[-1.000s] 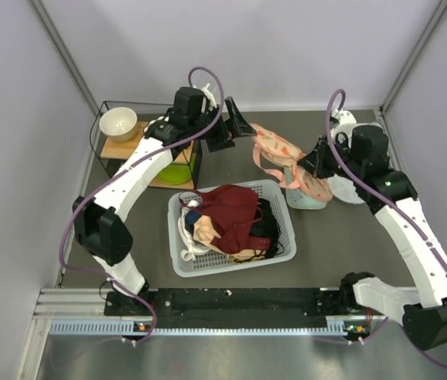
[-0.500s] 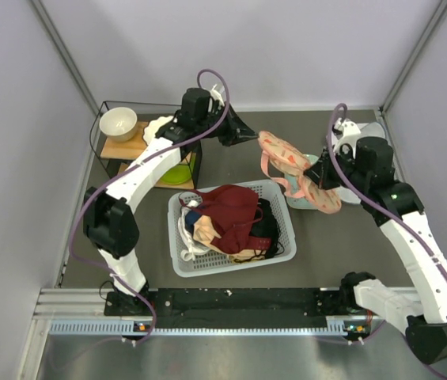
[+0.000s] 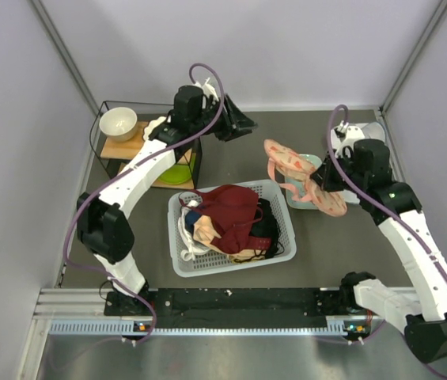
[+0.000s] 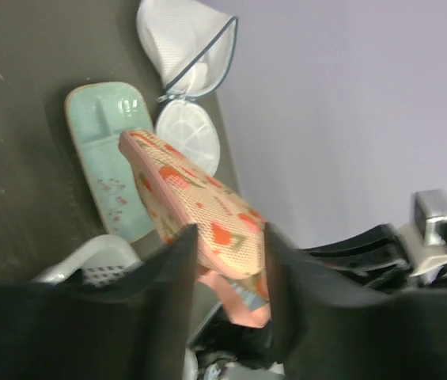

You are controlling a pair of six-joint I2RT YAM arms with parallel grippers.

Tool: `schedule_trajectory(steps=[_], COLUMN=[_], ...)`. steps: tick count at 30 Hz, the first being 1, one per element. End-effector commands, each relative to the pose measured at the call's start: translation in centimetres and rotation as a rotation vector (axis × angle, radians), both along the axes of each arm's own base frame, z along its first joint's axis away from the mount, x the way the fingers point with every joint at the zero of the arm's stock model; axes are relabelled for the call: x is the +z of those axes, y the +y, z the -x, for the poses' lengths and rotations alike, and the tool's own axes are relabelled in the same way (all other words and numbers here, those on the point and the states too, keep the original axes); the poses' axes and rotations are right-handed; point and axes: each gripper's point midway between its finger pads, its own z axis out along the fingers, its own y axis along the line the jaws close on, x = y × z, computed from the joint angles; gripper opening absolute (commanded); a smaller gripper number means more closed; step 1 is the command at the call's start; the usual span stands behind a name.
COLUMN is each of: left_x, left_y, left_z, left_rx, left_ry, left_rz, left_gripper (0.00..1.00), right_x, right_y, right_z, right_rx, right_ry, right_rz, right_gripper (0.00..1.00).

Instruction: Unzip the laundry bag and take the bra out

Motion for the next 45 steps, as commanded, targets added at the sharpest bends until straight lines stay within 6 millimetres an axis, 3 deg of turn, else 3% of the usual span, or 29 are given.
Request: schedule_trajectory(steps=[1, 2, 3, 5, 10, 16, 21, 26, 29, 33, 38, 45], left_x=[5.1, 5.8, 5.5, 5.8, 4.2, 2.3, 0.9, -0.7, -1.7, -3.4, -3.9, -4.2], left_y=[0.4, 0.2, 0.3, 0.3, -0.1, -1.8, -4.1, -6.2, -7.2, -8.2, -9.6, -11.6], left_z=[0.4, 0.6, 0.9, 1.4, 2.9, 5.5, 8.2, 10.9, 11.4, 10.6, 10.5, 8.5], left_rx=[-0.017, -0.022, -0.023, -0.041, -0.092, -0.166, -0.286, -0.321, -0.337, -0.339, -0.345, -0.301], left_ry=[-0.167, -0.203, -0.204, -0.221, -0.209, -0.211, -0.222, -0.187, -0.182, -0.165, -0.171, -0.184], left_rz=[0.036, 0.058, 0.058, 0.056, -0.011, -0.063, -0.077, -0.085, -0.093, -0.117, -0.162, -0.189], left_gripper=[0.66, 0.94, 0.99, 0.99, 0.99, 0.99, 0.99, 0.99, 0.99, 0.99, 0.99, 0.99], right_x=[2.0, 2.3, 2.3, 2.5, 2.6, 3.3, 3.4, 3.6, 3.9, 4.7, 5.2, 6.7], right_y=[-0.2, 0.0, 0.1, 0.3, 0.1, 0.1, 0.3, 1.0, 1.4, 1.6, 1.5, 1.5], right_z=[-1.5, -1.7, -1.8, -2.4, -4.4, -8.6, -11.6, -12.9, -13.3, -13.4, -12.9, -11.7], right_rx=[-0.079, -0.090, -0.095, -0.122, -0.230, -0.398, -0.514, -0.562, -0.565, -0.557, -0.544, -0.512], right_ry=[-0.011, 0.004, 0.011, 0.035, 0.095, 0.097, 0.109, 0.148, 0.158, 0.136, 0.124, 0.076], right_rz=[-0.095, -0.127, -0.138, -0.174, -0.277, -0.438, -0.557, -0.631, -0.654, -0.647, -0.640, -0.610], right_gripper=[0.00, 0.00, 0.00, 0.00, 0.00, 0.00, 0.00, 0.00, 0.00, 0.00, 0.00, 0.00])
